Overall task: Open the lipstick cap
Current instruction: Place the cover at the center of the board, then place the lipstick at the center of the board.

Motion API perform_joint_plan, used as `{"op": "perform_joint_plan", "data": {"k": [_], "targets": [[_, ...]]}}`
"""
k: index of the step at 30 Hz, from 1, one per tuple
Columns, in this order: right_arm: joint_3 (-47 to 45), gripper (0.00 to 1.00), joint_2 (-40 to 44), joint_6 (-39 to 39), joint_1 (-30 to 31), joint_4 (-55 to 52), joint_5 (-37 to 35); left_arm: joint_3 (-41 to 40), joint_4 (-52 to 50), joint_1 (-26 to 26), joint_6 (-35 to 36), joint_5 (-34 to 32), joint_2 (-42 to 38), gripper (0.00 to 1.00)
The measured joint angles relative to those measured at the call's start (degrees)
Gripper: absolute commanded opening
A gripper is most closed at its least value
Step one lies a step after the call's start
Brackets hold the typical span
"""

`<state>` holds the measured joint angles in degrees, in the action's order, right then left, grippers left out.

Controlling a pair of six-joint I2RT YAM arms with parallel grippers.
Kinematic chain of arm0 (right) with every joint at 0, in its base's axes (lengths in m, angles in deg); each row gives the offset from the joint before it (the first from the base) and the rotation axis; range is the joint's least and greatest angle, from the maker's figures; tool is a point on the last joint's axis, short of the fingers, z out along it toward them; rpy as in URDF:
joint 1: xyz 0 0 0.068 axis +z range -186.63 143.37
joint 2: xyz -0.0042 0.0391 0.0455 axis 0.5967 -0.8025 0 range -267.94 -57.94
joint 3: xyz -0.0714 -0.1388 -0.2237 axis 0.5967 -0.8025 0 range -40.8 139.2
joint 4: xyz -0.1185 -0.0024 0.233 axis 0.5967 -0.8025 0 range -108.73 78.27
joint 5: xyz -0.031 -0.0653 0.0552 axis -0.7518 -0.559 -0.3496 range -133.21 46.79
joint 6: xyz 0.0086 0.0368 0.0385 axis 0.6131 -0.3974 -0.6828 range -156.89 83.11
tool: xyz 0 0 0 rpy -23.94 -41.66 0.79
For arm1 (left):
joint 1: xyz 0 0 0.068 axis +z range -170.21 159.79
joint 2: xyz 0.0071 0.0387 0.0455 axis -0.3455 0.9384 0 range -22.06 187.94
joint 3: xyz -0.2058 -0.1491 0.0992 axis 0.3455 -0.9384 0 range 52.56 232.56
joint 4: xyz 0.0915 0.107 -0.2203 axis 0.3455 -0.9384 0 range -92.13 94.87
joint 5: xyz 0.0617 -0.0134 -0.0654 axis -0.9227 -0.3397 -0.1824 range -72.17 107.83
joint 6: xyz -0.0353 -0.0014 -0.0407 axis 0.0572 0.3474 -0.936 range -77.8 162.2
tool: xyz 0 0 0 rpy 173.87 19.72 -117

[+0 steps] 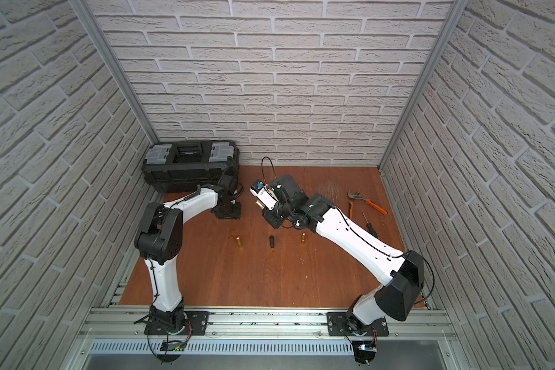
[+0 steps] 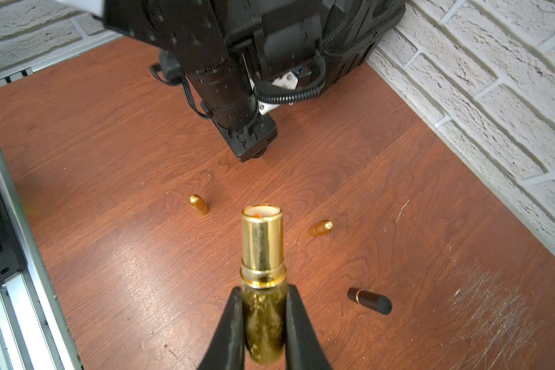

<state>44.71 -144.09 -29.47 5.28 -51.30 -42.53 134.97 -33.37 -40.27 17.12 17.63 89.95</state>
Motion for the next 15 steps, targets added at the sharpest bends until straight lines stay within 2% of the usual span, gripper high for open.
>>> {"op": "perform_joint_plan", "data": {"k": [6, 11, 15], "targets": [[0.0, 0.03, -0.3, -0.4, 0.1, 0.1, 0.0, 3.5, -4.1, 2.7, -0.3, 8.6, -10.0, 0.57], [-0.3, 0.03, -0.5, -0.8, 0.2, 0.4, 0.0, 5.4, -6.9, 6.3, -1.3, 20.2, -17.2, 0.57], [-0.3, 0.03, -1.1, -1.0, 0.2, 0.9, 0.4, 5.1, -9.3, 7.0, -1.8, 28.5, -20.1, 0.59]]}}
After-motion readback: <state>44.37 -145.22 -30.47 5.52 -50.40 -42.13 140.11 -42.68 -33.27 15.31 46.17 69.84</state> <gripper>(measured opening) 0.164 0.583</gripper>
